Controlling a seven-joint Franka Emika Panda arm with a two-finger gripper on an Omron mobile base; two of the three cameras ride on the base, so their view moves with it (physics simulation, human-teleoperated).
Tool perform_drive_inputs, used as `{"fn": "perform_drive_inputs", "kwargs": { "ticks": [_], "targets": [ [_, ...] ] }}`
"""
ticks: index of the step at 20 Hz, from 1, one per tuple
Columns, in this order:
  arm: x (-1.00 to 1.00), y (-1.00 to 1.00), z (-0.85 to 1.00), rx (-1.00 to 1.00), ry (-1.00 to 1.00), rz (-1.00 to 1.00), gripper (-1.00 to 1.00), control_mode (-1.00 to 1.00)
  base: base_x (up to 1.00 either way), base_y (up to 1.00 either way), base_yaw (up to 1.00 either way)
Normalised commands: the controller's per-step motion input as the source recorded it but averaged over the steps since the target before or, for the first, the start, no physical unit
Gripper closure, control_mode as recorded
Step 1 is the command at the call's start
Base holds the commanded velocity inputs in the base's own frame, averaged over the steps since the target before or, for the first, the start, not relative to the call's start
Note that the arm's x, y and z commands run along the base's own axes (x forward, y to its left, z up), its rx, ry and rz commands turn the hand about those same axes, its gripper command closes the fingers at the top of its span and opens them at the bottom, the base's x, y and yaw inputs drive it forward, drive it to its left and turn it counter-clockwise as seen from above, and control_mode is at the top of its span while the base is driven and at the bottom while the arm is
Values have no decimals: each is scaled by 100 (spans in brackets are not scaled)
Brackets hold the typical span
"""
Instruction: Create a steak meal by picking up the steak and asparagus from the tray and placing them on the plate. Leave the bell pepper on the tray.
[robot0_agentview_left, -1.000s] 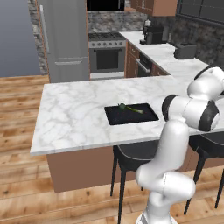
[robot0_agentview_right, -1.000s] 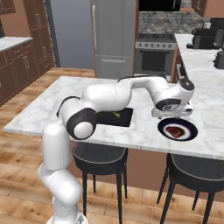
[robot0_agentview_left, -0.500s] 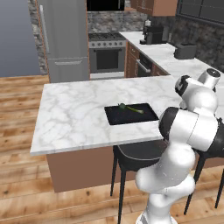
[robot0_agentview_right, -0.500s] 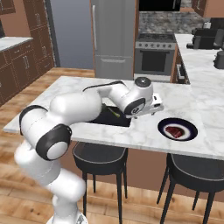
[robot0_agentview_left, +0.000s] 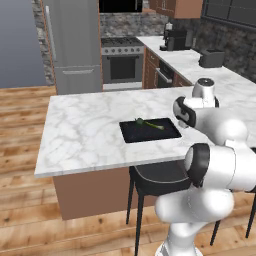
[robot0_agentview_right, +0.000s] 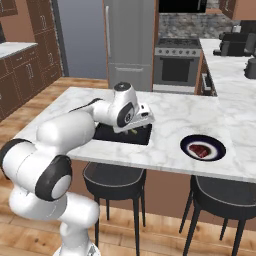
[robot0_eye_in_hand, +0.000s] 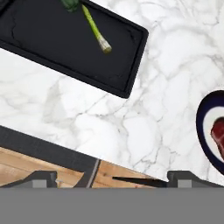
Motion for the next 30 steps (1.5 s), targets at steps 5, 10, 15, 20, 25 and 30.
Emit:
{"fn": "perform_drive_inputs", "kwargs": {
  "ticks": [5,10,15,20,25,30],
  "targets": [
    [47,55,-10,5,21,0,-100,-100,0,0,0],
    [64,24,-32,9,19,0,-100,-100,0,0,0],
    [56,10,-44,5,8,3,-100,-100,0,0,0],
    [53,1,-50,5,0,5,-100,-100,0,0,0],
    [55,0,-43,6,0,5,-100,-100,0,0,0],
    [61,0,-25,3,0,3,-100,-100,0,0,0]
  ]
}}
